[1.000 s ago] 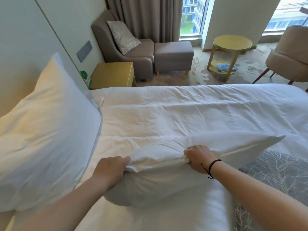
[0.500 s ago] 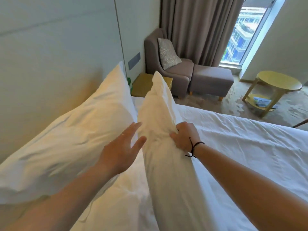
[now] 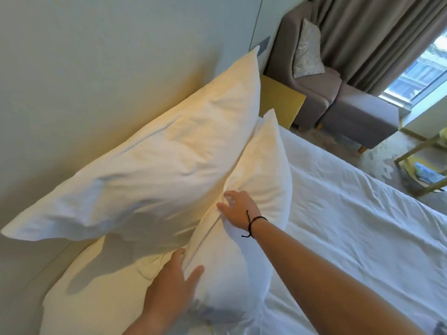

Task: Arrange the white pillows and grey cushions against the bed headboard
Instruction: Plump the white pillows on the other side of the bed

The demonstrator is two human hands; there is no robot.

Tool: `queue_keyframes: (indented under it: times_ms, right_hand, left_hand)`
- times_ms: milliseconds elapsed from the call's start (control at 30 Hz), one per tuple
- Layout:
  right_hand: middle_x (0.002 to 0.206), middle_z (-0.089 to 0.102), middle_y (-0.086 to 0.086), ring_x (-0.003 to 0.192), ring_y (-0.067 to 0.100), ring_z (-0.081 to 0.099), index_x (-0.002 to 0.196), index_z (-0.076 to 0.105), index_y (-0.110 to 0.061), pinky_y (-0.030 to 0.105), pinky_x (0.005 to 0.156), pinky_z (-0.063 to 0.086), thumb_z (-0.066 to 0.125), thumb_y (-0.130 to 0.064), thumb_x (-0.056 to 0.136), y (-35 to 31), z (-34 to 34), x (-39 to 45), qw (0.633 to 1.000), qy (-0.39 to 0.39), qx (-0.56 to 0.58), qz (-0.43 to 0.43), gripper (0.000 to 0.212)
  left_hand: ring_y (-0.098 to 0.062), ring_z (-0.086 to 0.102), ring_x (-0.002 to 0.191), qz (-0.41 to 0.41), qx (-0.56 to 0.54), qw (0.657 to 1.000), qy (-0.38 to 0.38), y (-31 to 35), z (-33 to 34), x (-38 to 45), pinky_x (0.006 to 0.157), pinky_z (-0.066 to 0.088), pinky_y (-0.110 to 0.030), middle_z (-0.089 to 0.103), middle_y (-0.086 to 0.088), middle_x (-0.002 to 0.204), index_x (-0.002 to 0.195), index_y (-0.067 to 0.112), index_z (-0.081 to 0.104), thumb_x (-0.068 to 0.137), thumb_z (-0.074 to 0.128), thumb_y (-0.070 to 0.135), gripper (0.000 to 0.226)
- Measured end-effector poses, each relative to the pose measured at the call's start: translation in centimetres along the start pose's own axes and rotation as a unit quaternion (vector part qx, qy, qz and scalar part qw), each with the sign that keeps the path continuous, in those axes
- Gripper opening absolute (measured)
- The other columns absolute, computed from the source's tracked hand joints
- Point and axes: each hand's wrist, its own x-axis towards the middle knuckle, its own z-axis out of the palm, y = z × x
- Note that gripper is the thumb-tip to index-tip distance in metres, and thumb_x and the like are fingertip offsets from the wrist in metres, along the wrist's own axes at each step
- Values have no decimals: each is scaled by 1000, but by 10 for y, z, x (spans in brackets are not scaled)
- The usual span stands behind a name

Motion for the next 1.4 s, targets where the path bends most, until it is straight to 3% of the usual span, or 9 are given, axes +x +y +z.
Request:
queue_keyframes:
  times_ms: [133, 233, 400, 500, 667, 767, 1100, 1267, 1400]
  right_hand:
    - [141, 39, 1, 131, 22, 37, 131, 49, -40, 41, 106, 33, 42, -84, 74, 16, -12, 2, 962, -19, -250, -107, 73]
    - [153, 23, 4, 142, 25, 13, 134, 42, -46, 47, 116, 14, 42, -92, 64, 28, -20, 2, 900, -18, -379, -212, 84]
    - [162, 9, -6, 149, 22, -6, 151, 14, -38, 58, 116, -7, 54, -89, 60, 12, -26, 26, 792, -182, -523, -257, 112]
    - [160, 14, -8, 149, 22, 2, 152, 8, -35, 61, 115, -4, 70, -57, 73, -4, -27, 38, 729, -227, -595, -251, 103]
    - [100, 67, 1, 99, 25, 61, 100, 65, -18, 43, 108, 32, 48, -11, 89, -6, -20, 39, 733, -162, -611, -253, 21]
    - [65, 45, 1, 72, 27, 51, 62, 43, -15, 33, 68, 43, 41, -11, 93, 2, -28, 33, 753, -169, -597, -219, 31]
    - [89, 62, 10, 73, 28, 54, 78, 56, -16, 32, 66, 42, 48, -31, 94, 8, -139, 28, 826, -71, -541, -144, 23]
    - [80, 58, 7, 67, 26, 50, 73, 49, -18, 33, 62, 39, 49, -36, 95, -25, -165, 70, 838, 44, -521, -155, 28]
    - [112, 59, 4, 112, 27, 54, 100, 60, -20, 51, 111, 28, 50, -19, 93, -8, -105, 72, 879, 50, -468, -78, 12]
  left_hand:
    - [-24, 63, 85, -17, -90, 994, 62, -25, -7, 16, 78, 52, -40, 69, 6, 86, 87, 32, 59, 96, 50, 39, 14]
    - [-22, 62, 78, -52, -128, 986, 93, -38, -7, 17, 75, 52, -41, 63, 6, 77, 91, 33, 56, 94, 57, 36, 4]
    - [-14, 55, 113, -39, -61, 997, 11, -32, 4, 6, 89, 47, -38, 47, 10, 134, 137, 38, 39, 73, 51, 81, 78]
    - [-15, 47, 127, -35, 60, 993, -92, -13, 16, -6, 86, 43, -38, 34, 12, 145, 150, 37, 10, 45, 49, 96, 126]
    - [-19, 59, 112, -49, 124, 989, -66, 0, 28, -4, 79, 44, -35, 54, 9, 117, 126, 32, 35, 60, 57, 80, 84]
    - [-21, 62, 102, 9, 160, 986, -52, 9, 27, -2, 71, 40, -34, 61, 7, 106, 97, 31, 42, 79, 48, 70, 43]
    - [-25, 63, 96, 163, 84, 982, -37, 76, 8, -9, 74, 43, -31, 66, 0, 97, 101, 26, 56, 82, 50, 37, 23]
    - [-24, 60, 67, 239, -76, 967, 40, 98, -16, 35, 57, 37, -32, 63, -2, 65, 59, 26, 42, 83, 51, 32, 26]
    - [-28, 65, 98, 170, 59, 983, -23, 60, 3, 67, 79, 50, -36, 72, -6, 101, 94, 19, 66, 90, 57, 39, 22]
